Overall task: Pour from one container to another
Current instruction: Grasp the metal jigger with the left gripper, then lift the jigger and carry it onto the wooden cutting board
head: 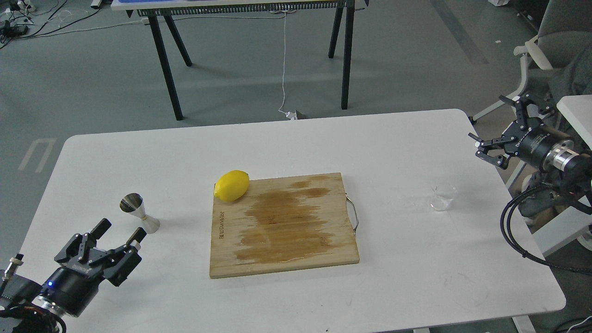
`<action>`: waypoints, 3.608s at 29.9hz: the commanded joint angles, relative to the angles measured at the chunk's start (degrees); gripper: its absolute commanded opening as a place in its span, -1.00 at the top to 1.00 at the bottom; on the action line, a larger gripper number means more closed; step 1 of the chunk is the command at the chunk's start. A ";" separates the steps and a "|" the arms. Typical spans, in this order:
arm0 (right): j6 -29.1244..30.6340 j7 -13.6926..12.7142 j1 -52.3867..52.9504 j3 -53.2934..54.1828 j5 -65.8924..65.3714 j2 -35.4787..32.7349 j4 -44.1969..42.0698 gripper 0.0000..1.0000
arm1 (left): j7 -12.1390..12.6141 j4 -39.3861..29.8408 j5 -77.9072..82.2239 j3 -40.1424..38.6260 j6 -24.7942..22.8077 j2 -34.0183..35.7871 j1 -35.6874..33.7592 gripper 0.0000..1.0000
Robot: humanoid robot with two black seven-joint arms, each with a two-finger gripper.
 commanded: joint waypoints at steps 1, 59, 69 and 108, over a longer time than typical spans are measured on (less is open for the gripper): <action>0.00 0.00 -0.06 0.08 0.07 -0.34 0.03 -0.99 | 0.00 2.64 0.74 0.02 -0.01 -2.10 -0.58 -0.98; 0.00 0.00 -5.25 3.77 0.34 -3.15 2.49 -0.99 | 0.00 39.46 -5.67 12.50 -0.01 -15.72 -27.04 -0.78; 0.00 0.00 -5.34 3.68 0.34 -3.15 2.67 -0.99 | 0.00 44.13 -5.94 12.50 -0.01 -17.83 -29.06 -0.16; 0.00 -0.09 -2.70 1.57 -0.01 -3.06 -2.34 -0.99 | 0.00 22.33 2.92 31.48 -0.01 -20.73 -41.11 0.90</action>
